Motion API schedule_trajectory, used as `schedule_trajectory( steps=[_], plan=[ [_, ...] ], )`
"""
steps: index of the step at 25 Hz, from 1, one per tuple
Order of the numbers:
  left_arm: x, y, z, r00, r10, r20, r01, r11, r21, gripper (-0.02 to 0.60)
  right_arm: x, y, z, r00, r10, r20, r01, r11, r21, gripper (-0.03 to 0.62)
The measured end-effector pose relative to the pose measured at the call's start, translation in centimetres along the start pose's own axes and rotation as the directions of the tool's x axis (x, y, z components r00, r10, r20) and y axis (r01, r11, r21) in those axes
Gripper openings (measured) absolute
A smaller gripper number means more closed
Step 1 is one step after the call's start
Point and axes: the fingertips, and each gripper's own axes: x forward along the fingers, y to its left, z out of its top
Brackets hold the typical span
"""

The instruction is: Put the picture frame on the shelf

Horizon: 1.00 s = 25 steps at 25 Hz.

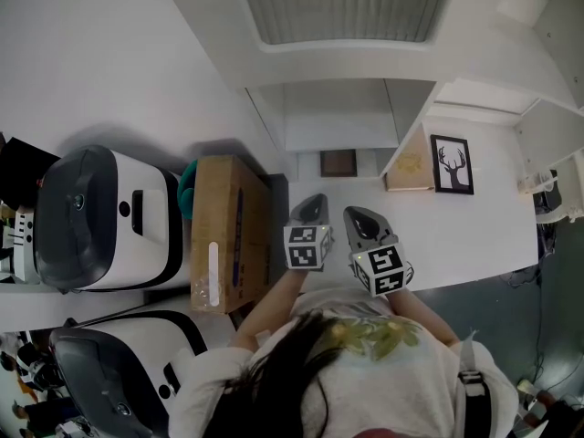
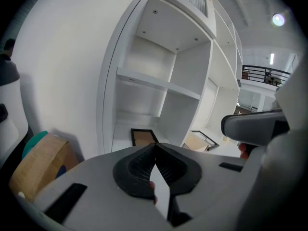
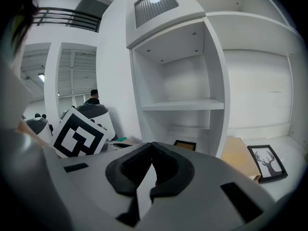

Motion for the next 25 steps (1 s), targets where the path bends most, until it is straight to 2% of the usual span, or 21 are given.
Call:
schedule_trajectory(
  steps=[9,25],
  plan=[
    [-2.1,-1.2,0.5,0.999,-0.016,0.028,0.016,0.999,-0.033,0.031,-1.0,0.6,-0.1,1.0,-0.005,0.01,0.005,1.0,-0.008,0.031],
    [-6.3,-2.3,0.0,0.998,0.001,0.063,0.001,1.0,-0.024,0.031,-3.6,2.8,-0.7,1.0,-0.013,0.027,0.014,1.0,-0.02,0.031]
  ],
)
